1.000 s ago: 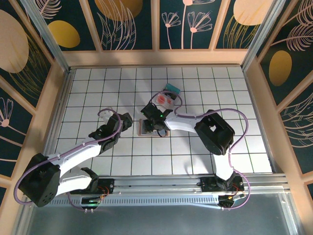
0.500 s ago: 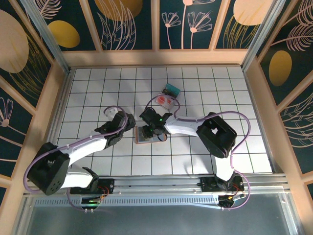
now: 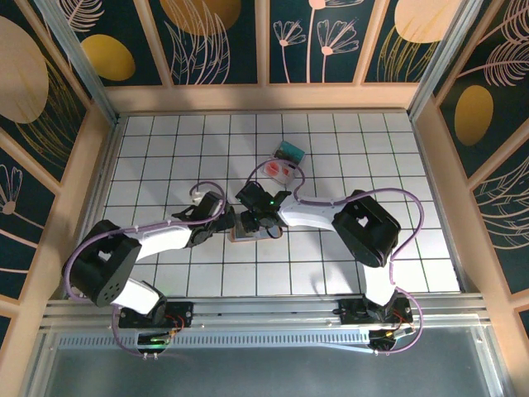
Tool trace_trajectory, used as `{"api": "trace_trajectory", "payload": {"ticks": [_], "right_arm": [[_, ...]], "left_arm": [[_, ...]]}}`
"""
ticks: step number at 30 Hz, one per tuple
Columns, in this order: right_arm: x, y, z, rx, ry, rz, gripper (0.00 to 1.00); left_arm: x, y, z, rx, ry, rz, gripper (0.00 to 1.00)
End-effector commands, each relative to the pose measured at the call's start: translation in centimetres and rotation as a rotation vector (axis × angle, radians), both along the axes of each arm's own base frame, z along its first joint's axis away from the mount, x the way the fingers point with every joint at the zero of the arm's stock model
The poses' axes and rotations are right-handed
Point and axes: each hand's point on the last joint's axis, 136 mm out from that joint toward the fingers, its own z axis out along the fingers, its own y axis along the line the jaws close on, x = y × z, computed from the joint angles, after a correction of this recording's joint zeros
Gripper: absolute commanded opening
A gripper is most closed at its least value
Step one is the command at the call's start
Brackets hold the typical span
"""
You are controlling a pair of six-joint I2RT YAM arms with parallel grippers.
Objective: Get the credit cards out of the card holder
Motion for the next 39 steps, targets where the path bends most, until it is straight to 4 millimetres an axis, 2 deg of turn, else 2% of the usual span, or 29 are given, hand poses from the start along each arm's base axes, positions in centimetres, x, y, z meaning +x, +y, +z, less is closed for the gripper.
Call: {"api": "trace_trajectory", "payload": {"ticks": [1,7,11,15,21,28,39], "right_arm": [[0.1,0.1,1.8,0.020,-0.035,-0.017,0.41],[0.1,0.0,1.4,0.018,-0.031,-0.020,0.41],[0.2,-0.4,1.8,0.011,-0.044,-0.038,0.41],[0.5,-1.6,1.9,-0.024,-0.068,-0.078,0.41],[1.0,-3.3,1.7,-0.092,-0.100,-0.119,0.42],[0.8,-5.1,2.1,-0.121,-0.122,-0.156,0.43],[0.2,-9.1,2.3,-0.125,-0.123,-0.229,0.43]], "left_arm": [[0.3,-1.8,-0.1,-0.021,0.006,-0.073,0.99],[-0.3,-2.7,-1.2,-0.003,0.039,-0.118,0.99],[-0.7,-1.9,-2.2,0.037,0.074,-0.098,0.99],[-1.1,-0.8,-2.8,0.082,0.095,-0.064,0.99],[-1.3,-0.5,-3.2,0.090,0.105,-0.052,0.99],[-1.3,-0.7,-3.1,0.083,0.110,-0.048,0.99],[-0.7,-0.8,-1.5,0.062,0.078,-0.027,0.99]]}}
